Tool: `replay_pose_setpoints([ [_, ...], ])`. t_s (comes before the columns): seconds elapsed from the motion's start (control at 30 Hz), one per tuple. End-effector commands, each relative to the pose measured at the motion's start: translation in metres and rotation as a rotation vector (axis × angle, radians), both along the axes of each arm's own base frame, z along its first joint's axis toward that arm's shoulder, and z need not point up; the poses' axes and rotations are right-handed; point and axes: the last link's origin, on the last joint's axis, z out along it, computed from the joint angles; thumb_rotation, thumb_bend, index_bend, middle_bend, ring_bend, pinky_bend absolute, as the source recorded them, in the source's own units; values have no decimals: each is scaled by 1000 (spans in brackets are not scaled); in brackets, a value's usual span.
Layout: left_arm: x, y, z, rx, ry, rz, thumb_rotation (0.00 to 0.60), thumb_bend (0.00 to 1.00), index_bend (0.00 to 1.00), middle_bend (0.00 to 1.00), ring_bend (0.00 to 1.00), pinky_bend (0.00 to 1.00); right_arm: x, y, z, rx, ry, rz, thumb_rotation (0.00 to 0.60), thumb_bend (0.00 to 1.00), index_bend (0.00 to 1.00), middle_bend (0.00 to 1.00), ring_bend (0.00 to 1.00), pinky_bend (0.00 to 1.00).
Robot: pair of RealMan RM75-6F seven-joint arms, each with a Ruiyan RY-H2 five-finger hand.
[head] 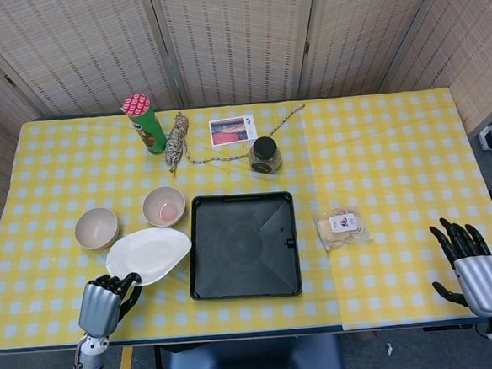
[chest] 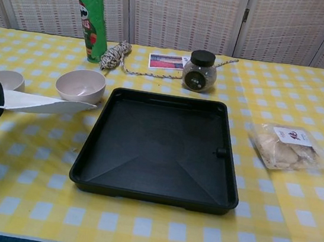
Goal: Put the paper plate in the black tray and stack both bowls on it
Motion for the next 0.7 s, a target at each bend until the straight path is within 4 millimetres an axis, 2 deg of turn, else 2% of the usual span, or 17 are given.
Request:
replay_pose_setpoints([
  [0.03, 8, -5, 3, 15, 4, -45, 600, 566, 633, 1000, 1000, 1000, 1, 2, 2, -1, -7, 6, 600, 234, 0, 0, 0, 0],
  [0.2, 19, -15, 2, -1, -18, -82, 600, 573, 633, 1000, 1000, 1000, 3, 6, 5, -2, -20, 22, 600, 234, 0, 0, 0, 0],
  [0.4, 40, -15, -9, -29, -29, -109, 600, 578, 632, 1000, 1000, 1000, 3, 9, 9, -6, -39, 35, 600, 234, 0, 0, 0, 0],
  [0.7, 78, -10, -45, -121, 7, -141, 600, 578, 633, 1000, 1000, 1000, 3, 13, 13, -1, -54, 42, 600, 235, 0, 0, 0, 0],
])
